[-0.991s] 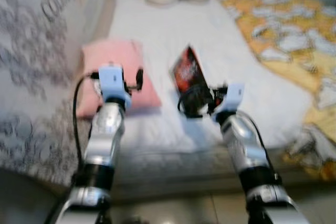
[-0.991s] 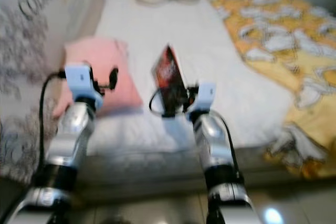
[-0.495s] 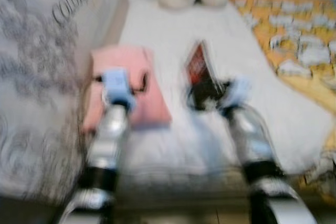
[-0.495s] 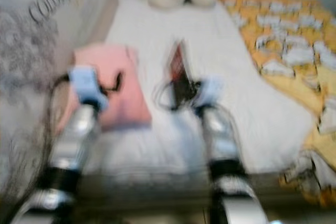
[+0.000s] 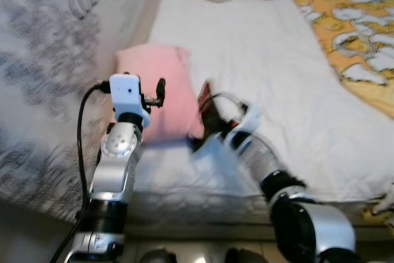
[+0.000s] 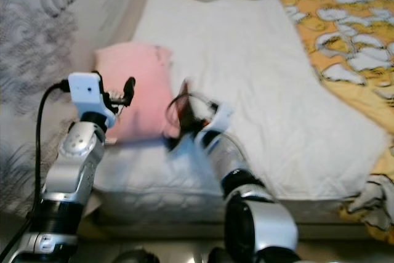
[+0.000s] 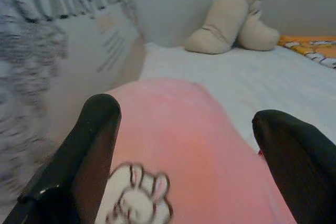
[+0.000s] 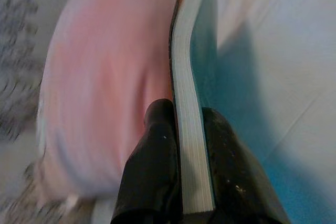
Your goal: Clean up the room
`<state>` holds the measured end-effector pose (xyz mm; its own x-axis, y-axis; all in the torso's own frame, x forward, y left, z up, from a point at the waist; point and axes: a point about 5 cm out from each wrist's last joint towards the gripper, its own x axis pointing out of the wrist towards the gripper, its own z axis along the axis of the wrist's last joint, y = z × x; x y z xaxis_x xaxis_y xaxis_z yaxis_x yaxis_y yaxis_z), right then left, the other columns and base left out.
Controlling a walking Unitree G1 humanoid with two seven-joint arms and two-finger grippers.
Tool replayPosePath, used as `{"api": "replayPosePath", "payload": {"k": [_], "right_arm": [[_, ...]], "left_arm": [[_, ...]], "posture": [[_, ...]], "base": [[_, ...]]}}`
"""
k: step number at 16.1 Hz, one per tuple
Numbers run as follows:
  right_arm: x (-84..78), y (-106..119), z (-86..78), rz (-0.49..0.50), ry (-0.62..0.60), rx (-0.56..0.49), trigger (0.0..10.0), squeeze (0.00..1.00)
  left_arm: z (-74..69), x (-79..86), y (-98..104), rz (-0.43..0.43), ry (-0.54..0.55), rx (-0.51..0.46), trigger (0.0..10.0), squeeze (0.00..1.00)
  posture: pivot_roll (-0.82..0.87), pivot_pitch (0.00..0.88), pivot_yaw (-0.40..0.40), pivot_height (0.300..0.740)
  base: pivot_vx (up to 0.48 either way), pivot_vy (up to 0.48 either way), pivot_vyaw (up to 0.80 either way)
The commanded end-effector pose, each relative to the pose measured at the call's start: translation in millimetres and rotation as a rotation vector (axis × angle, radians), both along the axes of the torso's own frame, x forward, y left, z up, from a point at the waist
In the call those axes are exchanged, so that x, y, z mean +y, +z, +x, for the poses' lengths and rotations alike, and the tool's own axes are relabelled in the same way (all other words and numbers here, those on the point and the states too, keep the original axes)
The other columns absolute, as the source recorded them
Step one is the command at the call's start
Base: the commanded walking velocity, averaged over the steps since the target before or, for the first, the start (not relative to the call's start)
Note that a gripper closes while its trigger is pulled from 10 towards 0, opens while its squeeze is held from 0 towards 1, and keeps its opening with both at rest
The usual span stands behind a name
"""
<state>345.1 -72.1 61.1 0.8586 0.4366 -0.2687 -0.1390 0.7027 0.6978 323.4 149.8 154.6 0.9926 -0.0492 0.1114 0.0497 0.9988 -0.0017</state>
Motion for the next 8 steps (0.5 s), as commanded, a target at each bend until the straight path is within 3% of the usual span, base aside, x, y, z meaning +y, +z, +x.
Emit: {"api": "replayPosePath", "payload": {"k": [1, 3, 5, 8], "right_arm": [[2.4, -9, -6.3, -0.012, 0.032, 0.046, 10.0, 0.0], [12.0, -8, -7.9, -0.07, 0.114, 0.014, 10.0, 0.0], [-2.7, -13, -7.0, -0.246, 0.133, -0.008, 10.0, 0.0], [-22.6, -19, -7.8, -0.388, 0.096, -0.022, 10.0, 0.0]], "left_arm": [[-2.9, -0.6, 2, 0.02, -0.006, 0.005, 10.0, 0.0], [-6.5, -2.5, 3, 0.02, -0.008, 0.009, 10.0, 0.0], [-7.0, -6.1, 3, 0.007, -0.013, 0.015, 10.0, 0.0], [-7.7, -8.7, 2, 0.0, -0.019, 0.022, 10.0, 0.0]], "posture": [[0.12, 0.144, 0.032, 0.74], [0.11, 0.145, 0.022, 0.74], [0.1, 0.138, 0.01, 0.74], [0.09, 0.135, 0.007, 0.74]], "base": [[0.0, 0.0, 0.0], [0.0, 0.0, 0.0], [0.0, 0.0, 0.0], [0.0, 0.0, 0.0]]}}
